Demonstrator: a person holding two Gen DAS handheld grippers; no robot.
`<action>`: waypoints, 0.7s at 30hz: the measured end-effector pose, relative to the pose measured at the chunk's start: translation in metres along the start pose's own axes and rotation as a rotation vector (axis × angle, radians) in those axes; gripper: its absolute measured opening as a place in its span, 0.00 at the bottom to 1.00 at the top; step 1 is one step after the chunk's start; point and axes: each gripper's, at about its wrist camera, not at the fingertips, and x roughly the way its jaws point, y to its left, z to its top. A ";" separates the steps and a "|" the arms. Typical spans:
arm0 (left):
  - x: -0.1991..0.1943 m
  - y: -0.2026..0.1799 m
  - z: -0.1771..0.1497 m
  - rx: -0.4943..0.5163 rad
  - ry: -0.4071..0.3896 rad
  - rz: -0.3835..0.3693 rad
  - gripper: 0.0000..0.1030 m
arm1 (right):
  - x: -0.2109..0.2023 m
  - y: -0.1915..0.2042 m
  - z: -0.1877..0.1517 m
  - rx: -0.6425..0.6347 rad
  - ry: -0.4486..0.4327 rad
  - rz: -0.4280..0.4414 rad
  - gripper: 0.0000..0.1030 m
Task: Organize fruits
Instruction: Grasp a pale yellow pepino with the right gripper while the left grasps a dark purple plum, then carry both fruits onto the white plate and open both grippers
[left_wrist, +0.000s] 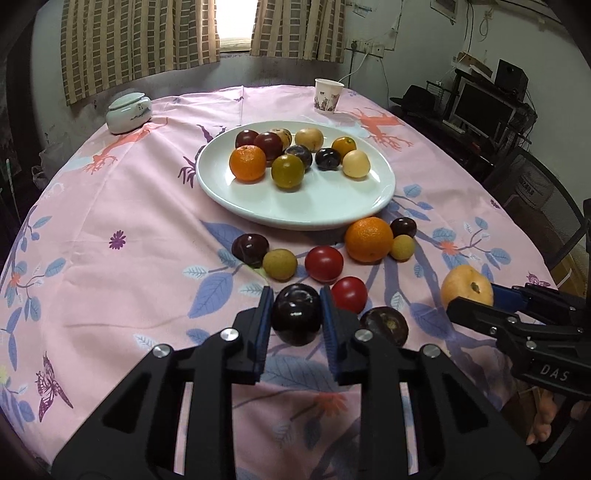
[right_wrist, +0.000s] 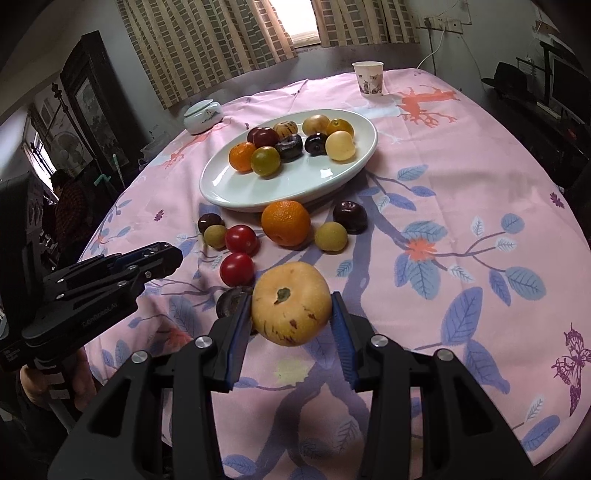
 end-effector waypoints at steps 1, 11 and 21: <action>-0.004 0.000 -0.001 -0.001 -0.005 -0.005 0.25 | -0.001 0.002 0.000 -0.003 -0.001 0.000 0.41; -0.019 0.003 -0.001 -0.006 -0.037 -0.017 0.25 | -0.004 0.009 0.001 -0.016 -0.009 -0.010 0.41; -0.008 0.028 0.050 -0.004 -0.045 0.020 0.25 | 0.018 0.021 0.043 -0.100 0.032 -0.028 0.41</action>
